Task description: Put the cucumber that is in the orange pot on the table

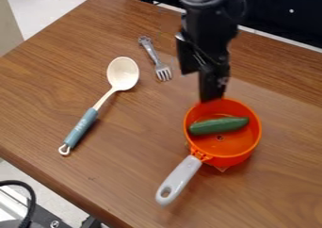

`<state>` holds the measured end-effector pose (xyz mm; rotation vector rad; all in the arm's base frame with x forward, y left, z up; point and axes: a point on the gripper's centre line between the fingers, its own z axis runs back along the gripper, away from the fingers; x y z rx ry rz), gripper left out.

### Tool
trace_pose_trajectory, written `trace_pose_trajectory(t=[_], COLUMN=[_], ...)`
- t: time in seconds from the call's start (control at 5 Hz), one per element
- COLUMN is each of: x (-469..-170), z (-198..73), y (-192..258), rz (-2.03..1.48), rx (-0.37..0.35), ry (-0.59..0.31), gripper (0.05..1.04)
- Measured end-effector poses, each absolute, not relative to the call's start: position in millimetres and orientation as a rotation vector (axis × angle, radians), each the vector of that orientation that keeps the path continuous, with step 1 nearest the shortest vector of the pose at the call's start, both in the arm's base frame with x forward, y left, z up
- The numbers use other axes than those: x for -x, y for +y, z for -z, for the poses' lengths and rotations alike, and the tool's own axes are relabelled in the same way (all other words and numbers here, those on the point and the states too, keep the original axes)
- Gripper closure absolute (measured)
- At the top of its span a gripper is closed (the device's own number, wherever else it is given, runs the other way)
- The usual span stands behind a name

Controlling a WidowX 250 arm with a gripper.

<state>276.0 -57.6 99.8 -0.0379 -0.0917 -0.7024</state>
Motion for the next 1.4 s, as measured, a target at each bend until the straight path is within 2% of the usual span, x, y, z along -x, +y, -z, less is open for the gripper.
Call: trace_pose_trajectory(t=[0.2, 0.6, 1.4], x=[-268, -263, -262], z=[-92, -80, -65], y=[-73, -90, -94], rz=[0.746, 0.757, 0.759], rx=[0.006, -0.013, 0.011], ry=[-0.094, -0.128, -0.141], gripper=[0.084, 0.084, 0.085])
